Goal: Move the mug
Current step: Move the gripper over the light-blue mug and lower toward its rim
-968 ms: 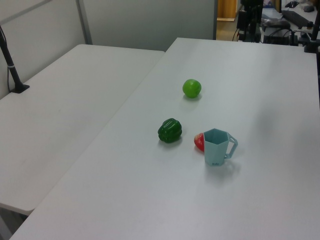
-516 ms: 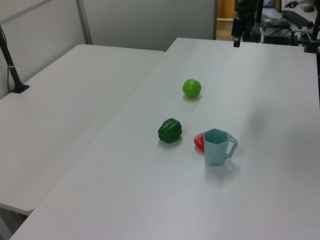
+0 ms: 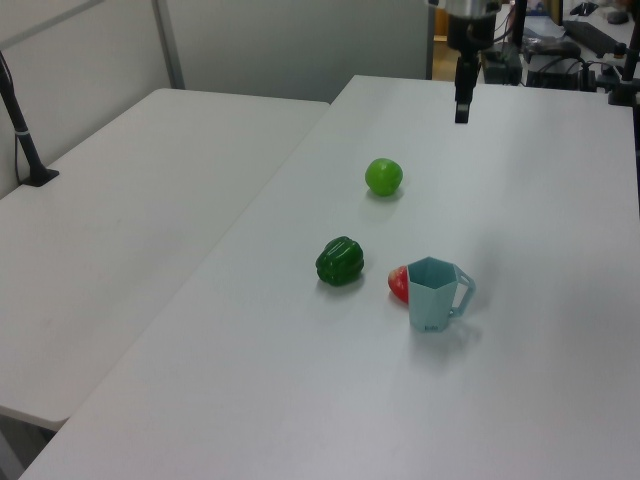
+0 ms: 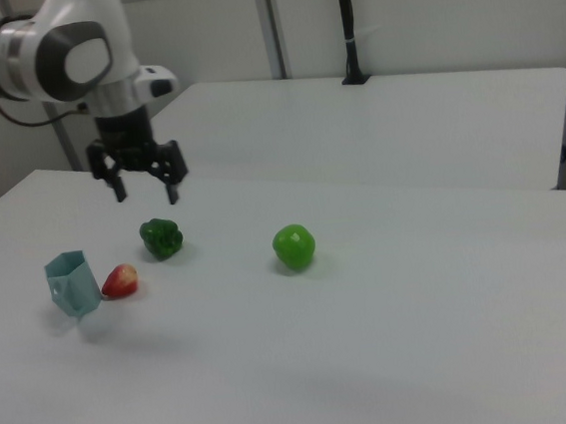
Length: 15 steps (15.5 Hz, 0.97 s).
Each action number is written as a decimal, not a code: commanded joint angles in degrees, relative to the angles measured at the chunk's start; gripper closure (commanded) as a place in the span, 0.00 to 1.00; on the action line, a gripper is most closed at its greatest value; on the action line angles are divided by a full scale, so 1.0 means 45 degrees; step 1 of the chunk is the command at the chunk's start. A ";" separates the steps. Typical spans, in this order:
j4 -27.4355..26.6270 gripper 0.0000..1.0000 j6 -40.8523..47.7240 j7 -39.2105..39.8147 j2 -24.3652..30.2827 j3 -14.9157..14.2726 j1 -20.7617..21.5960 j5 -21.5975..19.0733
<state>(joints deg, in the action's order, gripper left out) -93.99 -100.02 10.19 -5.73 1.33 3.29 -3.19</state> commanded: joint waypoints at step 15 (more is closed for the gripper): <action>-0.2177 0.04 -0.1129 -0.0386 -0.1049 -0.0081 0.5224 0.0007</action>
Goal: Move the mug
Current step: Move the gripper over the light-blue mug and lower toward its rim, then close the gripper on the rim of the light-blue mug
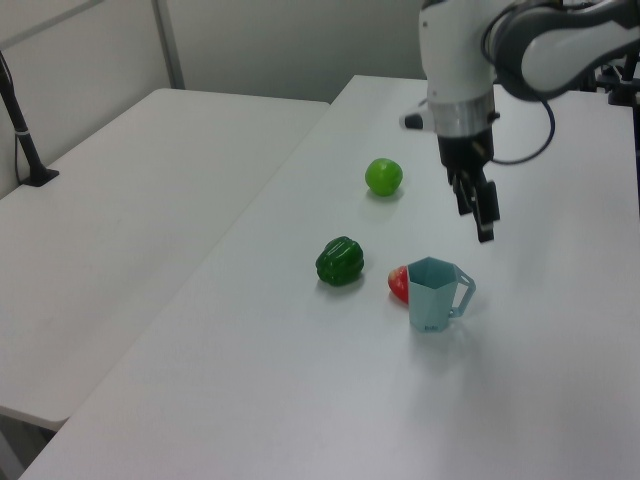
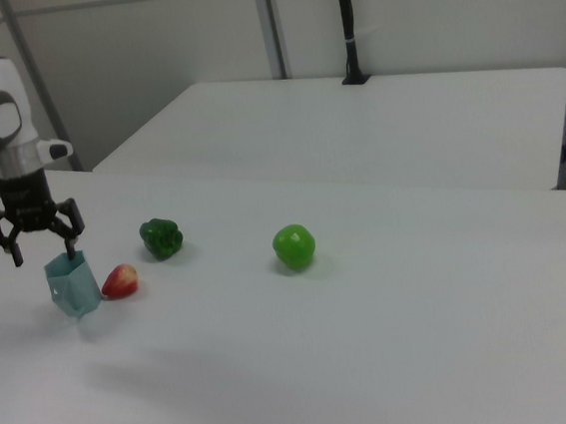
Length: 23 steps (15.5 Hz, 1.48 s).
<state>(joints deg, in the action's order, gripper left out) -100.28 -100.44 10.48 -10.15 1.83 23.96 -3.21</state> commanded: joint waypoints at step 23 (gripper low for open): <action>-0.1114 0.59 -0.2720 -0.1274 -0.1573 -0.0192 0.1179 0.0909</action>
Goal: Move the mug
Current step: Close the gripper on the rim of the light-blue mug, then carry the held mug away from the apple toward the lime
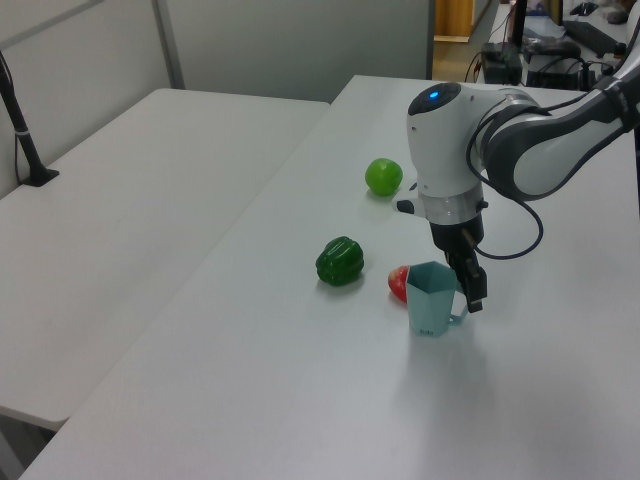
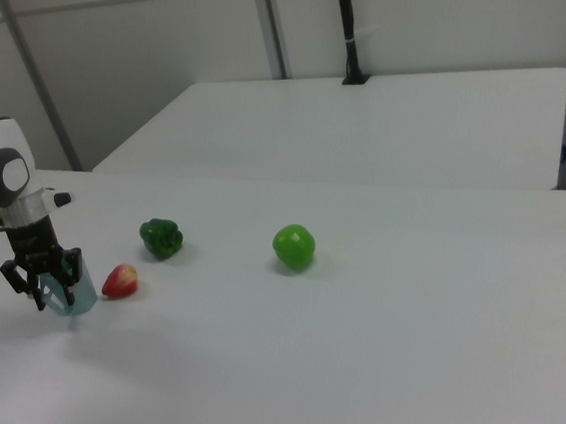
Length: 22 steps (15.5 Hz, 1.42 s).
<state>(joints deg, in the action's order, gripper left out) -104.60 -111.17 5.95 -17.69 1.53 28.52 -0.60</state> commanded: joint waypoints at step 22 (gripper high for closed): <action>0.1133 1.00 0.2318 0.0221 0.2756 -0.0243 -0.1433 0.0172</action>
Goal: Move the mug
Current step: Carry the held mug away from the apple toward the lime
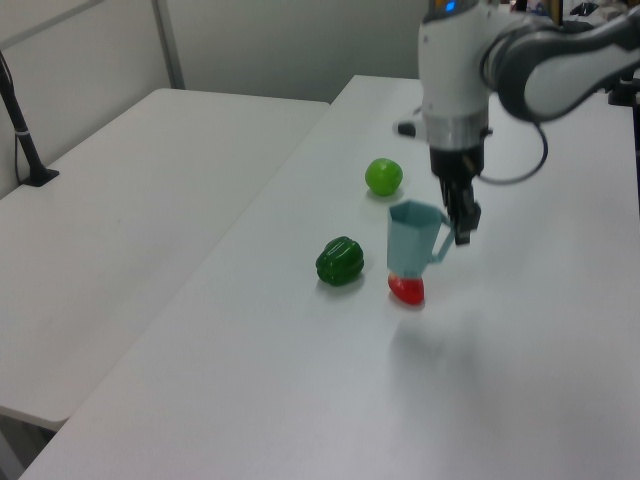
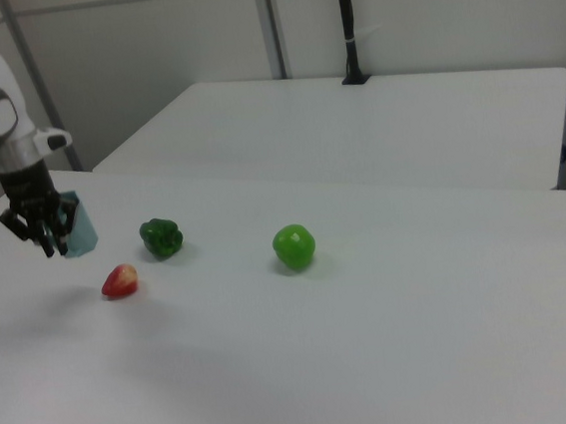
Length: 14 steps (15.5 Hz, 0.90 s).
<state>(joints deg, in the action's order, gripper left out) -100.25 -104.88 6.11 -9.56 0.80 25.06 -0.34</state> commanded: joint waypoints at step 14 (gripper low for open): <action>0.0325 1.00 0.2095 0.1609 0.0017 -0.0099 -0.4805 0.0252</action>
<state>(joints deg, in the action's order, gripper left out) -97.39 -95.69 10.73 -7.49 0.14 4.70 -0.34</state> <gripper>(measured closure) 0.775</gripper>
